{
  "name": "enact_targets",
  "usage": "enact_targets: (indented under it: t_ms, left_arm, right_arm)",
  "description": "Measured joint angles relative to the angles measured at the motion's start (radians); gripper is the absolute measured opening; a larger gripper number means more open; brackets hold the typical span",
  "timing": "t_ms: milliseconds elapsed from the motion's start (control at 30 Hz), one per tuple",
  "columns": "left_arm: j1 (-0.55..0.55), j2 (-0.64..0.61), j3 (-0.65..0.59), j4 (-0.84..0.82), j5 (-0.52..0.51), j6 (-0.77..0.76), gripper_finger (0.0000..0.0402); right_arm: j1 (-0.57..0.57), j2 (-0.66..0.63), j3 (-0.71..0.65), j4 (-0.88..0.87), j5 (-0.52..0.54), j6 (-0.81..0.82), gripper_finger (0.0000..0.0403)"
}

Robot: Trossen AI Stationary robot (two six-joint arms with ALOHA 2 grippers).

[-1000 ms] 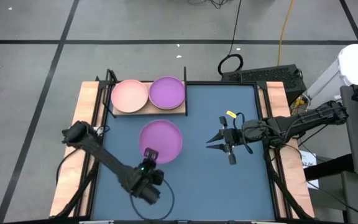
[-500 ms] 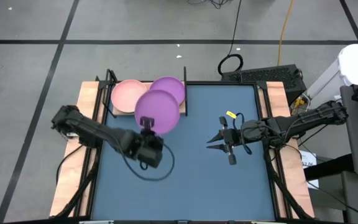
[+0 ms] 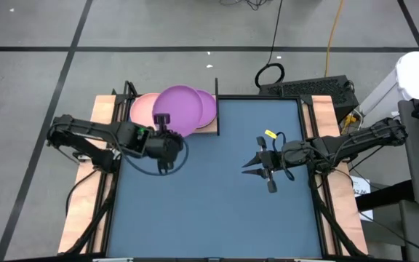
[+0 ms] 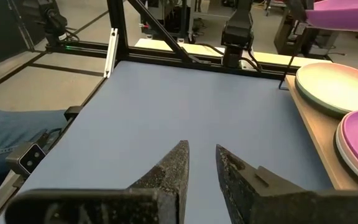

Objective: Place and stack plates onto a shelf
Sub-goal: Stack the purple plate on top of the left light pink plate on the shelf

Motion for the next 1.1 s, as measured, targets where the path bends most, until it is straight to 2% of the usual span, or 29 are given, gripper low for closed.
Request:
enact_targets:
  t_ms: [467, 567, 900, 1100]
  left_arm:
    - [0.047, -0.007, -0.002, -0.01, 0.041, 0.027, 0.0018]
    - [0.05, -0.009, -0.038, 0.007, 0.041, 0.031, 0.0018]
    - [0.058, -0.124, -0.372, 0.244, 0.042, 0.04, 0.0018]
    - [0.117, -0.223, -0.573, 0.379, 0.04, 0.042, 0.0018]
  right_arm:
    - [0.0, 0.0, 0.0, -0.001, 0.0, 0.0, 0.0063]
    - [0.0, 0.0, 0.0, -0.001, 0.0, 0.0, 0.0063]
    - [0.001, 0.0, 0.0, -0.026, 0.0, 0.015, 0.0063]
    - [0.001, 0.0, 0.001, -0.021, 0.0, 0.015, 0.0063]
